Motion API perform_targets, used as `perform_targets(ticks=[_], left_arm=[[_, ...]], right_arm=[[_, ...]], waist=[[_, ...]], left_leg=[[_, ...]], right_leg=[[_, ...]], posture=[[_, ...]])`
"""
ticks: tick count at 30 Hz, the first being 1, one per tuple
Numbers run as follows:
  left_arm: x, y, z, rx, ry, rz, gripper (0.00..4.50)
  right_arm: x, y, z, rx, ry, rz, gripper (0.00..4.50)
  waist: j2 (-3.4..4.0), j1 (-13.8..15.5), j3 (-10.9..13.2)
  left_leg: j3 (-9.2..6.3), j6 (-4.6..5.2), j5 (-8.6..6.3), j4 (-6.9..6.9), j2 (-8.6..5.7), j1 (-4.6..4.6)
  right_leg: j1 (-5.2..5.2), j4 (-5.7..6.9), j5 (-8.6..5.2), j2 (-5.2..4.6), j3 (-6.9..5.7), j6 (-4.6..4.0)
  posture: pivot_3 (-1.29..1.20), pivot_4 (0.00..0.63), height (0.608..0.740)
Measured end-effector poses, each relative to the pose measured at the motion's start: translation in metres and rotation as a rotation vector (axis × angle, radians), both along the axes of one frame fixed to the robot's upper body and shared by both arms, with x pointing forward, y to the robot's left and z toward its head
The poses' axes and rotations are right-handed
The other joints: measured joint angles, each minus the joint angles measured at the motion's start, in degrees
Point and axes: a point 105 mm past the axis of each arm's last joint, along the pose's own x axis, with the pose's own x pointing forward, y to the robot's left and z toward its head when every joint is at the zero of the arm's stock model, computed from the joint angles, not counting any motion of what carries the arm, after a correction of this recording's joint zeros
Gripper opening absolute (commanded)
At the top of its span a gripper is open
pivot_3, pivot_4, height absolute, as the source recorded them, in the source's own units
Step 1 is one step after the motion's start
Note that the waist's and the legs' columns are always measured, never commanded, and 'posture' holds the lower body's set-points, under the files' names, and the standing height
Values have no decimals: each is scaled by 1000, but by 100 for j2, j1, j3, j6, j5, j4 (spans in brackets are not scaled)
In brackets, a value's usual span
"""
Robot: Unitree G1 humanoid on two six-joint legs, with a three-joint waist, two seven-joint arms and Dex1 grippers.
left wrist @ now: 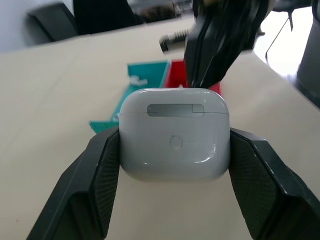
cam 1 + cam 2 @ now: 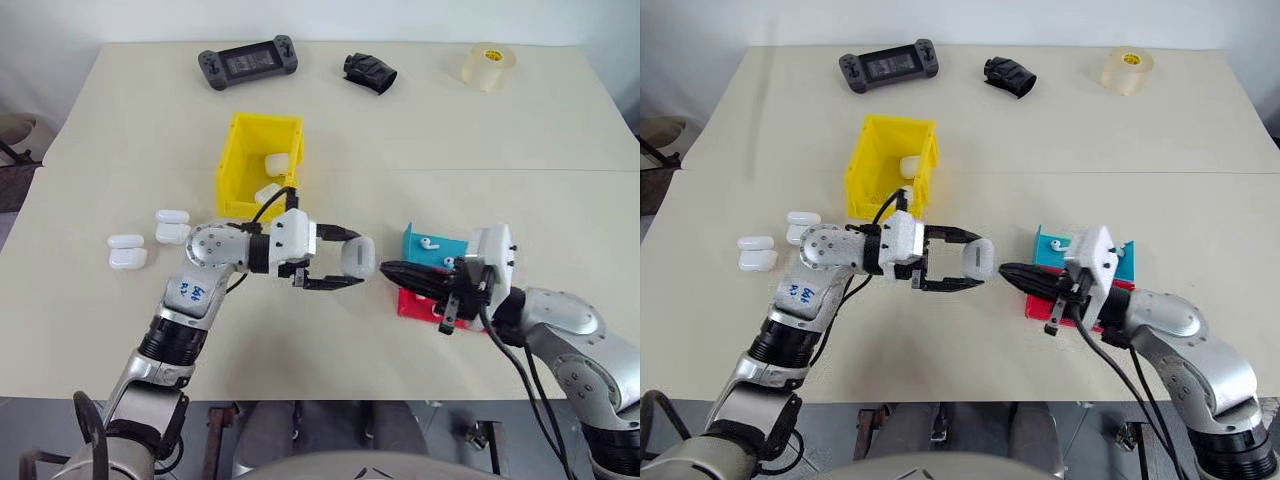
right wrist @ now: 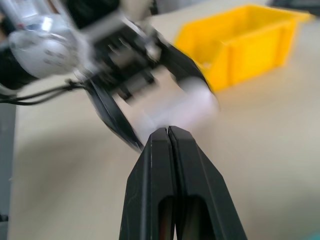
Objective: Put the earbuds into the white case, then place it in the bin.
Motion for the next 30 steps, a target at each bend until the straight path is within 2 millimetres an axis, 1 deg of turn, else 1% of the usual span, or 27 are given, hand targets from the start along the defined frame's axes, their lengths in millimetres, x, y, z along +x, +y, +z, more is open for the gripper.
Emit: perform_targets(ticks=[1, 3, 6, 8, 12, 15, 17, 18, 21, 27, 29, 30], left_arm=[[-1, 1, 3, -17, -4, 3, 2804], [2, 4, 11, -78, 6, 49, 2804], [10, 13, 23, -196, 32, 156, 2804], [22, 27, 34, -292, 42, 297, 2804], [48, 67, 51, -450, 34, 599, 2804], [59, 82, 60, -495, 6, 709, 2804], [72, 87, 62, -476, -1, 762, 2804], [77, 91, 62, -463, -4, 787, 2804], [94, 95, 54, -418, 9, 852, 2804], [114, 90, 34, -344, 85, 889, 2804], [116, 90, 30, -333, 105, 894, 3540], [117, 90, 29, -330, 110, 897, 3838]], right_arm=[[0, -4, -2, 4, 10, -9, 46], [-2, -8, 4, 40, -6, -9, 46], [-5, -17, 14, 81, -37, -43, 602], [-8, -28, 18, 89, -52, -93, 1277], [-11, -48, 22, 59, -105, -185, 2553], [-11, -55, 24, 37, -134, -224, 3591], [-10, -58, 27, 28, -158, -242, 4273], [-10, -58, 27, 26, -166, -246, 4458], [-9, -59, 28, 33, -176, -254, 4458], [-13, -57, 30, 24, -197, -254, 4458], [-14, -56, 31, 23, -209, -254, 4500], [-15, -55, 32, 23, -214, -255, 4500]], waist=[[0, -3, 0], [0, -3, 0], [0, -2, 0], [0, 2, 0], [-2, 16, 1], [-2, 27, 1], [-3, 41, 0], [-3, 35, 0], [-3, 34, 0], [-6, 31, 2], [-6, 19, 2], [-6, 14, 2]], left_leg=[[0, 0, 0, 0, 1, 0], [0, 0, 0, 0, 1, 2], [-4, 0, 0, 0, 9, 4], [-4, 0, 0, 0, 8, 3], [-2, 0, 0, 0, 1, 6], [-1, -1, 0, 0, -6, 7], [4, -3, 2, 0, -12, 10], [4, -4, 2, 0, -12, 10], [6, -4, 2, 0, -13, 11], [7, -4, 2, 0, -13, 10], [7, -4, 2, 0, -12, 10], [7, -4, 2, 0, -12, 10]], right_leg=[[0, 1, 0, 0, 0, 0], [1, 1, 0, 0, 1, 0], [1, 5, 0, 0, 1, 0], [1, 5, 0, -1, 1, 0], [4, 5, 0, -1, 3, 1], [4, 6, 0, -1, 2, 1], [4, 9, 0, 2, 2, 1], [3, 10, 0, 2, 3, 1], [2, 14, 0, 1, 4, 1], [-1, 18, 0, 2, 3, 1], [-1, 18, 0, 1, 4, 1], [-2, 18, 0, 1, 4, 1]], posture=[[0, 150, 740], [0, 150, 740], [0, 150, 740], [0, 150, 740], [0, 150, 740], [0, 150, 740], [0, 150, 740], [0, 150, 740], [0, 150, 740], [0, 150, 740], [0, 150, 740], [0, 150, 740]])
